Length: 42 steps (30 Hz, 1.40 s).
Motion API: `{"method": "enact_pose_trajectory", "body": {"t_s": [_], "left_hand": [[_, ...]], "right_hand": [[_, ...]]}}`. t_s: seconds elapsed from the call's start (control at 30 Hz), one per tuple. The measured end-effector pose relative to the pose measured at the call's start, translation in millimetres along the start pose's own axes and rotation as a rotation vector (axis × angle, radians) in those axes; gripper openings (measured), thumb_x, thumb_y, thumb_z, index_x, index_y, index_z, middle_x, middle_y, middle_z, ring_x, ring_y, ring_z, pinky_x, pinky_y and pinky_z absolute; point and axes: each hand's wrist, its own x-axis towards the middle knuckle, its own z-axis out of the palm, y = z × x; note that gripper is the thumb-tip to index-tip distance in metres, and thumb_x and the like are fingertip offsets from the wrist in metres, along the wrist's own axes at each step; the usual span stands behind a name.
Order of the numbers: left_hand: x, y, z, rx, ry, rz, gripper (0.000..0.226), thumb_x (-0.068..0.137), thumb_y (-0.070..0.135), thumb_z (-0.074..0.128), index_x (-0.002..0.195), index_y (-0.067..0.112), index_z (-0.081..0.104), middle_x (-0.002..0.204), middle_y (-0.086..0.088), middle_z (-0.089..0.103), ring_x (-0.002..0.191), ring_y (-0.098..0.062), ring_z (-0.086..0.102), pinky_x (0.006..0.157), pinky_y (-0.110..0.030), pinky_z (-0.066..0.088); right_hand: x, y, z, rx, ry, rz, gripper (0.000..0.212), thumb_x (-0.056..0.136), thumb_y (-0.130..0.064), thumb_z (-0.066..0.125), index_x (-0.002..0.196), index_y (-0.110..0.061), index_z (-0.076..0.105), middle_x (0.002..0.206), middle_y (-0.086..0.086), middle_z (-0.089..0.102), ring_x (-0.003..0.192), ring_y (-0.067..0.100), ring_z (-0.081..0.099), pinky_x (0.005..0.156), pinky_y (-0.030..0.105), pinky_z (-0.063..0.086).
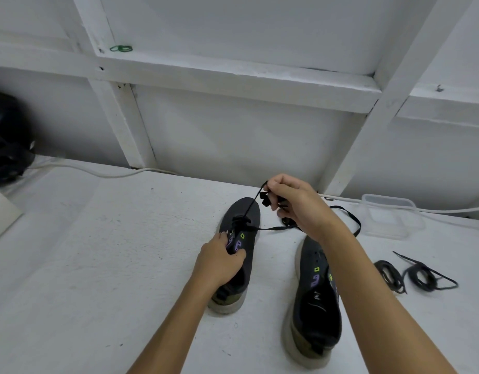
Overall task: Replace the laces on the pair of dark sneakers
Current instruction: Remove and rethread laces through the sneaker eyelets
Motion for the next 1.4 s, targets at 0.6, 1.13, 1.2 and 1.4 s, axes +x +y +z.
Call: {"method": "enact_pose_trajectory", "body": {"t_s": [0.6,1.13,1.2,1.4], "left_hand": [[50,-10,-48,-0.469,0.562,-0.134,0.019,0.094,0.028,0.05,0.081,0.02,0.06,0.076,0.001,0.068,0.077,-0.025,0.069,0.056,-0.029,0.044],[50,-21,-33,-0.006,0.489,0.232,0.005,0.093,0.018,0.064,0.097,0.02,0.067,0.096,0.006,0.062,0.081,-0.016,0.06,0.073,-0.028,0.042],[50,-7,-32,-0.021,0.401,0.342,0.007,0.094,0.02,0.063,0.094,0.025,0.067,0.093,0.012,0.063,0.078,-0.006,0.058,0.072,-0.024,0.046],[54,15,-29,0.216,0.014,0.581,0.034,0.091,0.031,0.066,0.125,0.033,0.065,0.109,0.019,0.062,0.106,-0.008,0.049,0.089,-0.02,0.04]], "right_hand": [[13,35,2,-0.552,0.101,0.012,0.043,0.094,-0.03,0.07,0.134,-0.04,0.061,0.128,-0.015,0.063,0.104,0.002,0.062,0.073,0.016,0.049],[17,76,3,-1.14,-0.085,0.21,0.027,0.098,-0.034,0.063,0.123,-0.025,0.069,0.112,0.002,0.07,0.1,0.02,0.062,0.074,0.03,0.048],[16,74,5,-1.104,-0.106,0.211,0.02,0.101,-0.032,0.056,0.113,-0.022,0.068,0.096,0.0,0.068,0.082,0.018,0.061,0.067,0.031,0.049],[13,38,-5,-0.885,-0.012,0.1,0.016,0.095,-0.04,0.064,0.08,-0.033,0.062,0.078,-0.012,0.065,0.074,0.006,0.059,0.065,0.025,0.043]]}}
